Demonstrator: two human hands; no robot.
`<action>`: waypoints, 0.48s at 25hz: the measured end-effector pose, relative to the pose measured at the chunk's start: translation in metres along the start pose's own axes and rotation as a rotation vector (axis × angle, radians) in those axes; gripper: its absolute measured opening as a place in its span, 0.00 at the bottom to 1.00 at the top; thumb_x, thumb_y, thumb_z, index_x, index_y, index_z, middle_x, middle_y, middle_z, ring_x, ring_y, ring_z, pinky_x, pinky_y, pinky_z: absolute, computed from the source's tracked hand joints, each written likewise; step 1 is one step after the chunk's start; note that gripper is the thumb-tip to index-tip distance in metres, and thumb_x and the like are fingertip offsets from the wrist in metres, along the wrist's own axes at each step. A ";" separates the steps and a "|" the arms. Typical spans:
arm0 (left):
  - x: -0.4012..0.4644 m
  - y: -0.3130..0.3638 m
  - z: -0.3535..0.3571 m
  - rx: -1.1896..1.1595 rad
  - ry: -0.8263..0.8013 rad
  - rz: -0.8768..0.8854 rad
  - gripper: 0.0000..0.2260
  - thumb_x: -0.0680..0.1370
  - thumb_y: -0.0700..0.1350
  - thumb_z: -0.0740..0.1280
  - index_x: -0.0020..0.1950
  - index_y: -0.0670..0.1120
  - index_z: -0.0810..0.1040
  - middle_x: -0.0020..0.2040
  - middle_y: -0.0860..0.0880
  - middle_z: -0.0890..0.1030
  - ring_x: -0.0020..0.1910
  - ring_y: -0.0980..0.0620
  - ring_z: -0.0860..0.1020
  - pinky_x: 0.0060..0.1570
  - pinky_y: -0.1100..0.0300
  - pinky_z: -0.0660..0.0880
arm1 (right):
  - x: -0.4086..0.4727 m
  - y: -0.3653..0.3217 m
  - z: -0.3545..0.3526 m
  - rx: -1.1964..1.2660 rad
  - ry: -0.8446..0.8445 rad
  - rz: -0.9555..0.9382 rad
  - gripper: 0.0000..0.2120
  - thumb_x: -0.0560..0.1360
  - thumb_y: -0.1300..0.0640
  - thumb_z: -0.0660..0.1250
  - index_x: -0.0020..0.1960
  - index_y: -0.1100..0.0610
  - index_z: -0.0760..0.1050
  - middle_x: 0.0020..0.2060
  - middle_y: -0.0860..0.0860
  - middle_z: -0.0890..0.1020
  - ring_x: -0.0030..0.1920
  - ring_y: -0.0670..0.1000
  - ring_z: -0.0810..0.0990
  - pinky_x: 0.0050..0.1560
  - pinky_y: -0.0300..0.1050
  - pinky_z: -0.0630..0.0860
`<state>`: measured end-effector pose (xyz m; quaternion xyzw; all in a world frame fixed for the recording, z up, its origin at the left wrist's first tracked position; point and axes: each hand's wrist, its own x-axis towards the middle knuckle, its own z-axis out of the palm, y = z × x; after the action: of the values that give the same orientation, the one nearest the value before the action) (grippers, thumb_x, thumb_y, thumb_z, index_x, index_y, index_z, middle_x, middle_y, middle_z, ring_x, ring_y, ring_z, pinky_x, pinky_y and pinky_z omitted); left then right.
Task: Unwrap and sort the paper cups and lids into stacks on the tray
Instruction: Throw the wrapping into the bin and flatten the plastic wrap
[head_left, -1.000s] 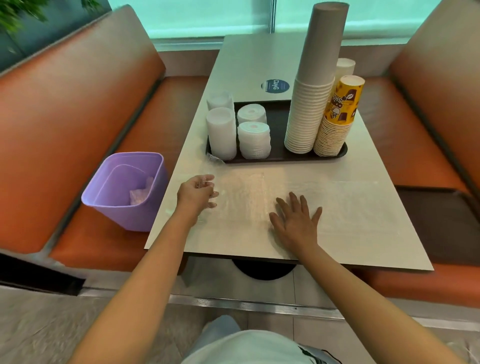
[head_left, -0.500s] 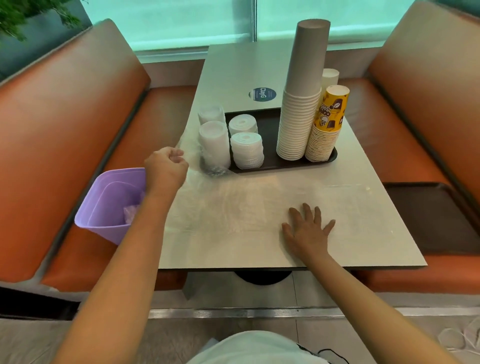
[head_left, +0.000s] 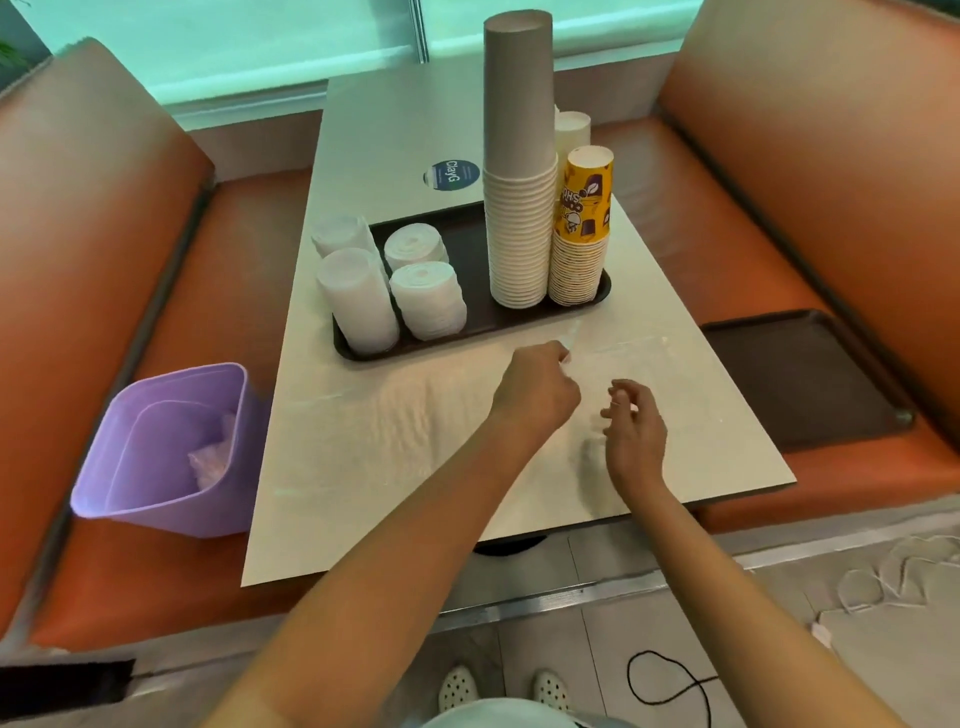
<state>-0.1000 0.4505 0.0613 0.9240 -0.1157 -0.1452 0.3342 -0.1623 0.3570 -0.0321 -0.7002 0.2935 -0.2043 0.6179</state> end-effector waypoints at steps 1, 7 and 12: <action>0.002 0.004 0.008 0.008 -0.010 0.003 0.17 0.77 0.37 0.61 0.65 0.44 0.75 0.59 0.43 0.78 0.53 0.44 0.79 0.46 0.59 0.74 | 0.010 -0.012 -0.006 0.152 -0.034 0.188 0.13 0.83 0.52 0.52 0.58 0.55 0.72 0.57 0.57 0.78 0.49 0.56 0.78 0.47 0.46 0.75; 0.007 0.001 0.014 -0.341 -0.427 0.149 0.25 0.75 0.40 0.69 0.71 0.47 0.69 0.63 0.49 0.77 0.58 0.53 0.77 0.59 0.57 0.74 | 0.042 -0.046 -0.031 0.316 -0.312 0.526 0.18 0.80 0.49 0.60 0.65 0.57 0.69 0.54 0.57 0.79 0.46 0.56 0.80 0.41 0.49 0.77; 0.009 -0.070 -0.001 -0.127 0.337 -0.167 0.21 0.75 0.44 0.68 0.67 0.46 0.71 0.67 0.42 0.69 0.65 0.44 0.69 0.63 0.55 0.66 | 0.048 -0.028 -0.032 -0.471 -0.143 0.149 0.14 0.75 0.63 0.65 0.61 0.59 0.73 0.48 0.56 0.80 0.37 0.48 0.76 0.34 0.35 0.73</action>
<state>-0.0828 0.5008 0.0151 0.9187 0.0282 -0.0225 0.3933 -0.1432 0.3031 -0.0030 -0.8138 0.3394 -0.0344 0.4705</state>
